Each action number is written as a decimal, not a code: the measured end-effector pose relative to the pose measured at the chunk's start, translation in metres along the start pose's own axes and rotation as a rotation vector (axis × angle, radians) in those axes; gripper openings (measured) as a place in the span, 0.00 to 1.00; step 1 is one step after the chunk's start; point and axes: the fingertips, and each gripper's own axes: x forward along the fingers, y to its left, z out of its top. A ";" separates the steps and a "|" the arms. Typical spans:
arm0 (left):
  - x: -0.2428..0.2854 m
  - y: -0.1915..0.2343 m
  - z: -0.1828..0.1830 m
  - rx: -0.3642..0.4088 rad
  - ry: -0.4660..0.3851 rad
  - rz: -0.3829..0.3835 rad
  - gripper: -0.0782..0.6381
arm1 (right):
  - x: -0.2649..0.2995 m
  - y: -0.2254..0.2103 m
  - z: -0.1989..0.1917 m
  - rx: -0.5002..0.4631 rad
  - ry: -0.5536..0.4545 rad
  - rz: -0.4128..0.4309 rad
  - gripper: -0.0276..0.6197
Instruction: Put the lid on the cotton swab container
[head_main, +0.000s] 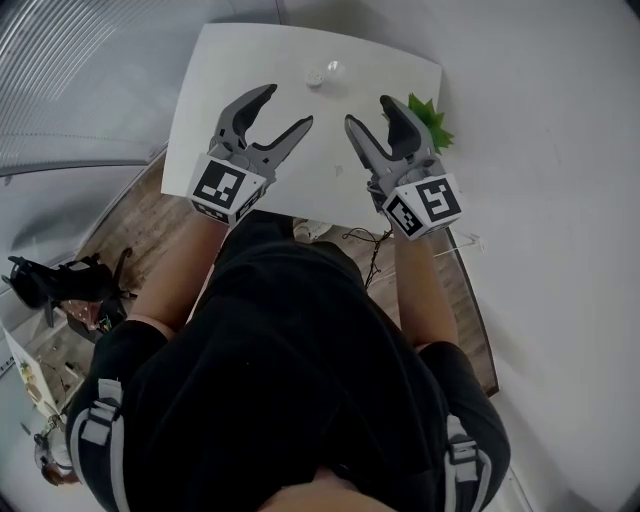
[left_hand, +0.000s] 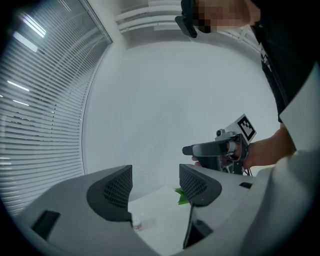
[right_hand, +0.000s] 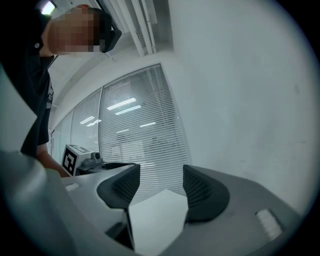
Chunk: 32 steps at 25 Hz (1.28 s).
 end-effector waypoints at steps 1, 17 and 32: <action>0.004 0.003 -0.002 0.000 0.002 0.005 0.51 | 0.003 -0.003 -0.003 0.006 0.004 0.000 0.45; 0.075 0.062 -0.090 -0.030 0.047 0.003 0.51 | 0.076 -0.064 -0.061 0.054 0.045 -0.124 0.42; 0.126 0.103 -0.183 -0.032 0.121 -0.007 0.53 | 0.121 -0.123 -0.143 0.144 0.110 -0.222 0.42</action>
